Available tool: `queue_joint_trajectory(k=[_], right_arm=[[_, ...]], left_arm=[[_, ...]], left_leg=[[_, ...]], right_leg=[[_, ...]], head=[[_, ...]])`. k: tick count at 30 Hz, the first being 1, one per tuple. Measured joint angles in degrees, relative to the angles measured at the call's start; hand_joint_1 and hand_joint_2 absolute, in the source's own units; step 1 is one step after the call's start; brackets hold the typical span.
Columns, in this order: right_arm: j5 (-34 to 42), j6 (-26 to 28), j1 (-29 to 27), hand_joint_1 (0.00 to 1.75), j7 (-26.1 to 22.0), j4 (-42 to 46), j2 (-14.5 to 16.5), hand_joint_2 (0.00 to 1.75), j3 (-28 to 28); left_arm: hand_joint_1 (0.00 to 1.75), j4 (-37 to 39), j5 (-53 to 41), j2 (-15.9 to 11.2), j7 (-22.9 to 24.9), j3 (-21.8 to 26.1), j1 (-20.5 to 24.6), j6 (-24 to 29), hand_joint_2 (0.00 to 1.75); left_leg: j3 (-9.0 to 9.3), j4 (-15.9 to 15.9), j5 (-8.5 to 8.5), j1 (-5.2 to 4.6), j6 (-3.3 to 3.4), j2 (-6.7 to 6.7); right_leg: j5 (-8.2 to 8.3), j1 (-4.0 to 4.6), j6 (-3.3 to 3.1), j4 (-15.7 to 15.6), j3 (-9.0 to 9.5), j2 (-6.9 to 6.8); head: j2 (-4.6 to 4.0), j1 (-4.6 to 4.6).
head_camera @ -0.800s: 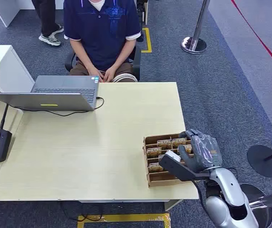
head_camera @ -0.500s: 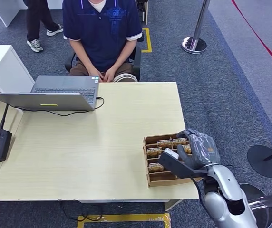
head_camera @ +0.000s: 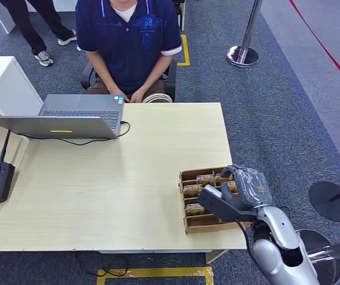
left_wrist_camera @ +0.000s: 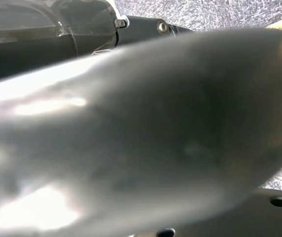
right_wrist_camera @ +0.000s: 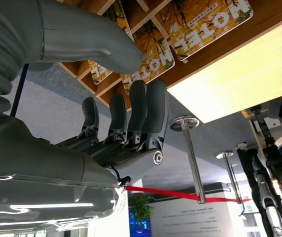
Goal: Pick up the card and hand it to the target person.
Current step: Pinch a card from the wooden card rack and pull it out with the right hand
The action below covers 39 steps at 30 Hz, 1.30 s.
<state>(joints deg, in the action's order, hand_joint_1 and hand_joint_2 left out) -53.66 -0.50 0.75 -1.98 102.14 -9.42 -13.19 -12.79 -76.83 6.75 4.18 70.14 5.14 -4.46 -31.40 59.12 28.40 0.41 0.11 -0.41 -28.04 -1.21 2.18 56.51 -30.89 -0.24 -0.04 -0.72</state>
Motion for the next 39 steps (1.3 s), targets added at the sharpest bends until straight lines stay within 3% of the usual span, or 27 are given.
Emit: queue_joint_trajectory(k=[18,39], right_arm=[[0.0,0.3,-0.3,1.02,0.2,-0.5,0.4,1.75,1.4],[0.4,-0.8,-0.2,1.11,0.3,-2.7,0.6,1.75,1.7]], left_arm=[[0.00,0.0,0.0,-0.2,0.0,-0.1,0.0,-0.2,0.00],[0.00,0.0,-0.6,-0.2,0.0,-0.1,0.0,-0.4,0.00]], left_leg=[[0.01,0.0,0.00,0.00,0.00,0.01],[0.00,0.0,0.00,0.00,0.00,0.01]], right_leg=[[0.00,0.00,0.00,0.0,0.00,0.00],[0.00,0.00,0.00,0.0,0.00,0.01]], head=[[0.00,0.00],[0.00,0.00]])
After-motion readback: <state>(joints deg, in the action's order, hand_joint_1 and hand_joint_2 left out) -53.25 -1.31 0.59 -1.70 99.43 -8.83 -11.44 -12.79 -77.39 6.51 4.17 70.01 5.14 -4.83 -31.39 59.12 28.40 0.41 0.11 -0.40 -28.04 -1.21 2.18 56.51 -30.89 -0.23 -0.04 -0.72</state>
